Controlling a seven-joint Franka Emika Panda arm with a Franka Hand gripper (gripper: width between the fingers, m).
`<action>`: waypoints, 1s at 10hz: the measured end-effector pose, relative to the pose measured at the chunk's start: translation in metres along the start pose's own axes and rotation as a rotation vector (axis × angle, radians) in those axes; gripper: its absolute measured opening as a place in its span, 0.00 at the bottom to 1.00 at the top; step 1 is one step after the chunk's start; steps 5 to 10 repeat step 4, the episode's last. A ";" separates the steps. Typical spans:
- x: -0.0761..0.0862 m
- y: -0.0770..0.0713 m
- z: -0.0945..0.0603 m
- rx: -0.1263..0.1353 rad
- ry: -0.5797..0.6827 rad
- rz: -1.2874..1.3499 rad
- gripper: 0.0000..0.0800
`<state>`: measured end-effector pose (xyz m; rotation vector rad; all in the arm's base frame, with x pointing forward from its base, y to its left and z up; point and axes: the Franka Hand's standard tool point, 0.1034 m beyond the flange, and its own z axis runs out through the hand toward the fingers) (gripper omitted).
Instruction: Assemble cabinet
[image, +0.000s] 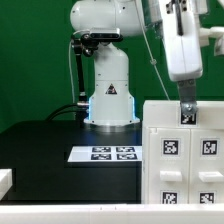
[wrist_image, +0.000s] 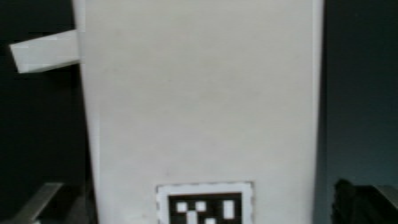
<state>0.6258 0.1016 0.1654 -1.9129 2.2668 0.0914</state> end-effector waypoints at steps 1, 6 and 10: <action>-0.004 -0.001 -0.012 0.011 -0.010 -0.015 0.81; -0.009 -0.005 -0.028 0.033 -0.022 -0.036 0.81; -0.009 -0.005 -0.028 0.033 -0.022 -0.036 0.81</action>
Offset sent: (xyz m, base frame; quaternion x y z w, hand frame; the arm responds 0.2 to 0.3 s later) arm 0.0000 0.0000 0.0000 0.0000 0.0000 0.0000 1.0000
